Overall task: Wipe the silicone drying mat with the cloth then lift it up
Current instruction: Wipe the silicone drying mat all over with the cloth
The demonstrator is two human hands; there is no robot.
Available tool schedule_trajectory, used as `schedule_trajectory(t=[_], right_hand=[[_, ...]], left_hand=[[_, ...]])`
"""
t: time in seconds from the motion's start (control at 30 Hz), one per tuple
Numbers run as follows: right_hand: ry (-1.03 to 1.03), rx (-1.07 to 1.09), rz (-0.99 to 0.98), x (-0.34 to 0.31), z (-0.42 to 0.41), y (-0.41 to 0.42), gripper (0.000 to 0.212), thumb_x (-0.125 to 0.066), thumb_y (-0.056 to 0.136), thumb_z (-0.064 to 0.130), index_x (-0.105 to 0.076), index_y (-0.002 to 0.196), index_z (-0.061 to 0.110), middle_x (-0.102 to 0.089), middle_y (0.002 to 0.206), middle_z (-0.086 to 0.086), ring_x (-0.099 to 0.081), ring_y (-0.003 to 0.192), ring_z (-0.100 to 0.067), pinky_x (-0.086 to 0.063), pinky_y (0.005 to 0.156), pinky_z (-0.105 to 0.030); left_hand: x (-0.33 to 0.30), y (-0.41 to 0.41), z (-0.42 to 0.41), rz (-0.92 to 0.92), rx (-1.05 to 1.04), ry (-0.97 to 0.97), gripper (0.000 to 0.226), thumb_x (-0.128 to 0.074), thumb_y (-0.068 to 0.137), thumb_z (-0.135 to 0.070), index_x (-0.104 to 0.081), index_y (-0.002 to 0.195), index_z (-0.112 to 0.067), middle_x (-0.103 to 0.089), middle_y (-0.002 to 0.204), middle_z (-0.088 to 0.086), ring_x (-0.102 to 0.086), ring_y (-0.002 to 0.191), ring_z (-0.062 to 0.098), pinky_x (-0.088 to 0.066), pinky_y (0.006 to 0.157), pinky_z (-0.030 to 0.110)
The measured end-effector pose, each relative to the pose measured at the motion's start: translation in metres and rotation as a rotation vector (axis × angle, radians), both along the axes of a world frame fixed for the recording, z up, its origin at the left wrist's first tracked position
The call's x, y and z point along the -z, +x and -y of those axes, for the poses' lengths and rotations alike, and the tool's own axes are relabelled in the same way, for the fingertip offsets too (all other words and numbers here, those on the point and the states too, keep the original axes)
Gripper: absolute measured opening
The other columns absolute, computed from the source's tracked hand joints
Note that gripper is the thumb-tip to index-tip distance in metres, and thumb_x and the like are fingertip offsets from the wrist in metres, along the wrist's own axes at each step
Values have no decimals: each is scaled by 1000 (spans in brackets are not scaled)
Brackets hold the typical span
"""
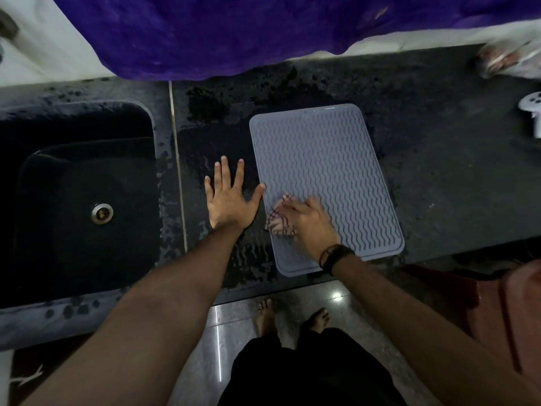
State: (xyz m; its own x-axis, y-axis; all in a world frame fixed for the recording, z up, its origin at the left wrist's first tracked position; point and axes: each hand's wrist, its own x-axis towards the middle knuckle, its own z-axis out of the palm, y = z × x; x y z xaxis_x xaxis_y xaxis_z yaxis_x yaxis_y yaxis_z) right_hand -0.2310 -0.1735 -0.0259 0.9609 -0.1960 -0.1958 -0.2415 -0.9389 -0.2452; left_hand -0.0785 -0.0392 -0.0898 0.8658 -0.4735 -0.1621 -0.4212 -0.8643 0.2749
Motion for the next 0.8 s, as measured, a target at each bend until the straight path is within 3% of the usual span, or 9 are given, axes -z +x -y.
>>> schedule_trajectory(t=[0.17,0.3,0.5,0.63,0.8], right_hand=[[27,-12,-8,-9,-11,-38,58,-69,75,3,-59,131,15,-56,138,-2,-49,115,-30,-45,101,-40],[80,24,115,-17,4,4,64,-67,66,-8,-62,126,13,-60,132,-7,-53,109,-33,-46,99,-40],[87,-15,24,-11,34,92,52,-63,84,9,-55,135,16,-45,148,-5,-40,126,-32,-35,109,-38],[81,-81,15,-2,35,64,54,-57,89,7,-49,140,20,-38,153,-3,-39,124,-30,-36,108,-37],[19,-233,-47,5,31,8,62,-52,86,3,-39,145,21,-29,157,0,-35,136,-27,-27,115,-38]], left_hand=[[0,0,-1,-6,9,-9,86,-11,92,-84,-1,162,-34,13,170,4,13,156,22,7,125,49],[0,-1,-1,17,0,2,83,-10,93,-80,0,162,-34,11,170,5,11,156,22,7,125,48],[-1,-2,-1,64,7,33,82,-12,93,-75,-2,162,-33,5,171,5,5,157,23,0,126,49],[-1,-2,0,68,2,32,80,-12,95,-75,-1,162,-34,6,171,4,5,157,22,0,126,49],[-1,-2,1,51,-24,26,80,-16,95,-80,0,162,-38,5,171,0,8,157,19,3,126,48]])
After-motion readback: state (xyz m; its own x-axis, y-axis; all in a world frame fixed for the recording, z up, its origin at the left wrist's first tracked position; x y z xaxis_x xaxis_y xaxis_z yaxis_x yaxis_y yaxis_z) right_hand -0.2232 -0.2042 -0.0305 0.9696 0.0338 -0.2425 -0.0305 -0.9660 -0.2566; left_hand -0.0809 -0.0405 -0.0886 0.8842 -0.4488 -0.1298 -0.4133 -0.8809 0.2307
